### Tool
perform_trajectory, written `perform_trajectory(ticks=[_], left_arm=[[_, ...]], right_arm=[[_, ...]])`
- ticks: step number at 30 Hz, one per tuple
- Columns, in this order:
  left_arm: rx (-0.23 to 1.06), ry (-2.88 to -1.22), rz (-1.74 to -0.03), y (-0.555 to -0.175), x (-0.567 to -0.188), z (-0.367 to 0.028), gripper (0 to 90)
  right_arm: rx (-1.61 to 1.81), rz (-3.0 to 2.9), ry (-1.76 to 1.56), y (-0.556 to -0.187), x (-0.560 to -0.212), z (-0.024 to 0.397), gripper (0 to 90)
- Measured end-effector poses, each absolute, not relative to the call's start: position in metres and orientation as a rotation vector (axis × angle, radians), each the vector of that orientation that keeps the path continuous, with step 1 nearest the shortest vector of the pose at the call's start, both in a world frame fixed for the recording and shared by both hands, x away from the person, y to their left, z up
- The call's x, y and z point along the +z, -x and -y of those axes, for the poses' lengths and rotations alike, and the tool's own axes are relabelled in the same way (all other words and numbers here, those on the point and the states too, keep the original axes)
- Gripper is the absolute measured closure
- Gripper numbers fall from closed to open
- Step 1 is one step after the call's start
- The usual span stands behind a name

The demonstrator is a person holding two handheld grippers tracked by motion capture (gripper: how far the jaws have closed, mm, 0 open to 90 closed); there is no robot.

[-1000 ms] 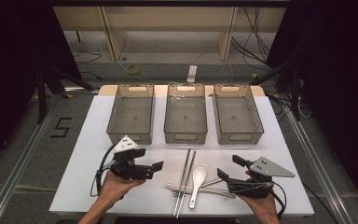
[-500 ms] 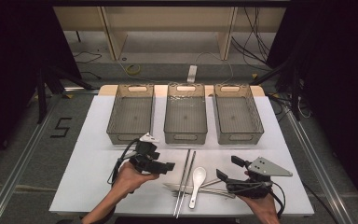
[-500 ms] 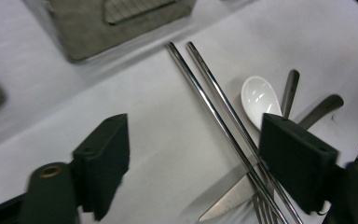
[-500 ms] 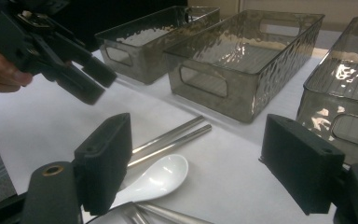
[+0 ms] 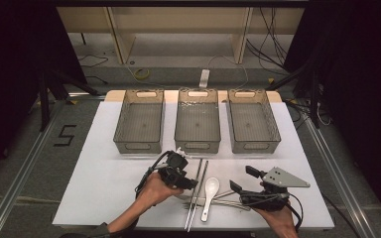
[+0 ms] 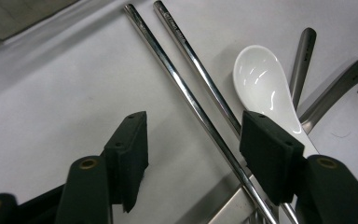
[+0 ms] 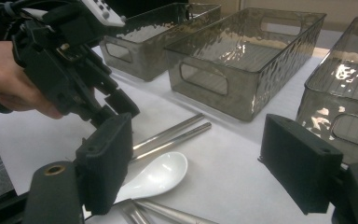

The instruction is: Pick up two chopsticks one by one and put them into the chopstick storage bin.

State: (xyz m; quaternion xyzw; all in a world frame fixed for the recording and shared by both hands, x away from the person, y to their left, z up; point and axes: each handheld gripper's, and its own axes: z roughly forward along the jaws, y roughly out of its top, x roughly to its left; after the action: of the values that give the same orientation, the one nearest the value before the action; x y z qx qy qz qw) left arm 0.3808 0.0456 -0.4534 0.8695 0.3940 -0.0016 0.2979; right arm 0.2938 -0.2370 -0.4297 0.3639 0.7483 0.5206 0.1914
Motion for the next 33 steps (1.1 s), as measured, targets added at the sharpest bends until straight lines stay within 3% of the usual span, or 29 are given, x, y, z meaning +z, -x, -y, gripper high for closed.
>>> perform_trajectory(ticks=[33], left_arm=[[-0.02, -2.413, -1.019, -0.385, -0.469, -0.03, 62.7]], right_arm=[[1.451, -2.118, -1.009, -0.294, -0.43, 0.235, 26.7]])
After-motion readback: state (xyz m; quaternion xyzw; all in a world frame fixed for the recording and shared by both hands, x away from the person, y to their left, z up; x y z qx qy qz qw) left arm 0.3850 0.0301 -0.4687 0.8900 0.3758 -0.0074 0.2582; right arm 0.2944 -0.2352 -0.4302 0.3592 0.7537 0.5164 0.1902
